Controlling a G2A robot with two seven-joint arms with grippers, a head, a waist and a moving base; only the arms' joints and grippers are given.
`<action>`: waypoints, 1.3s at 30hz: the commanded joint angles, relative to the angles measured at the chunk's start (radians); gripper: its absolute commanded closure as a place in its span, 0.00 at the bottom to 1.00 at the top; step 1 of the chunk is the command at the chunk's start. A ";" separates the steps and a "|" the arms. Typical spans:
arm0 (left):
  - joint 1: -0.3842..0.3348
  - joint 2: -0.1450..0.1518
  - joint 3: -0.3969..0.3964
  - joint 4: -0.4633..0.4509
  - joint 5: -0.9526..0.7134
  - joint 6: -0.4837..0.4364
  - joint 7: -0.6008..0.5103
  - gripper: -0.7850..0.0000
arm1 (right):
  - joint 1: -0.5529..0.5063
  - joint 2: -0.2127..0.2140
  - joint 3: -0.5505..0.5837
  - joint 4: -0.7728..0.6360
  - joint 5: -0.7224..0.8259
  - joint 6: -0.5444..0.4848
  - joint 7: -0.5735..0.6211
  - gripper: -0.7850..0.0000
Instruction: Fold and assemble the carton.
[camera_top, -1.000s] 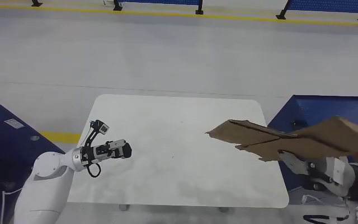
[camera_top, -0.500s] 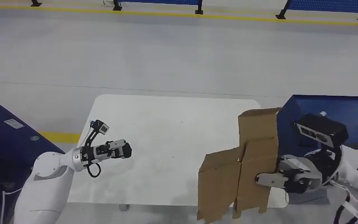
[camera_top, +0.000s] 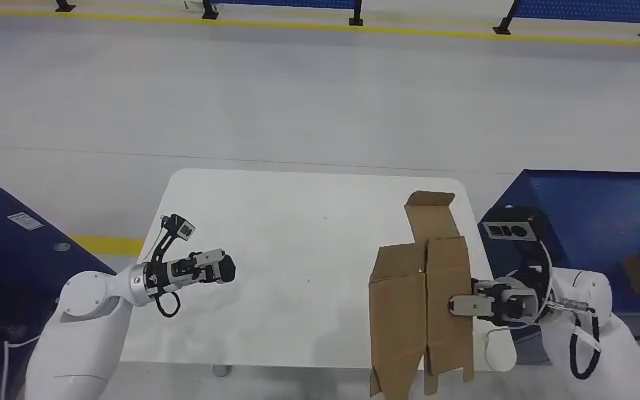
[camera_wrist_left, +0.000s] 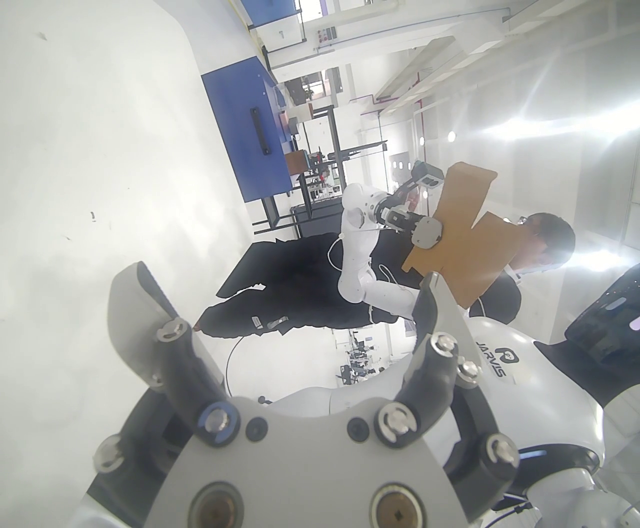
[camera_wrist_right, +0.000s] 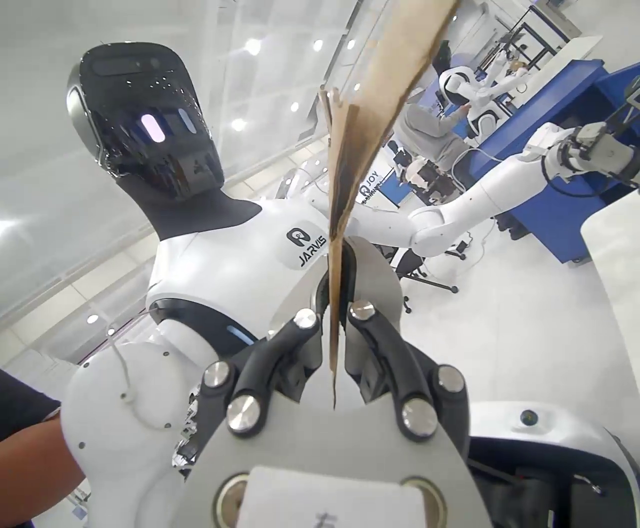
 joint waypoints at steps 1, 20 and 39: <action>0.000 0.000 0.000 0.000 0.000 0.000 0.000 0.00 | 0.000 0.000 0.000 0.000 0.001 0.000 0.000 1.00; 0.000 0.000 0.000 0.000 0.000 0.000 0.000 0.00 | -0.004 -0.029 -0.025 -0.055 0.579 0.462 -0.273 1.00; 0.000 0.000 0.000 0.000 0.000 0.000 0.000 0.00 | -0.224 -0.059 -0.264 -0.058 1.269 1.217 -0.604 1.00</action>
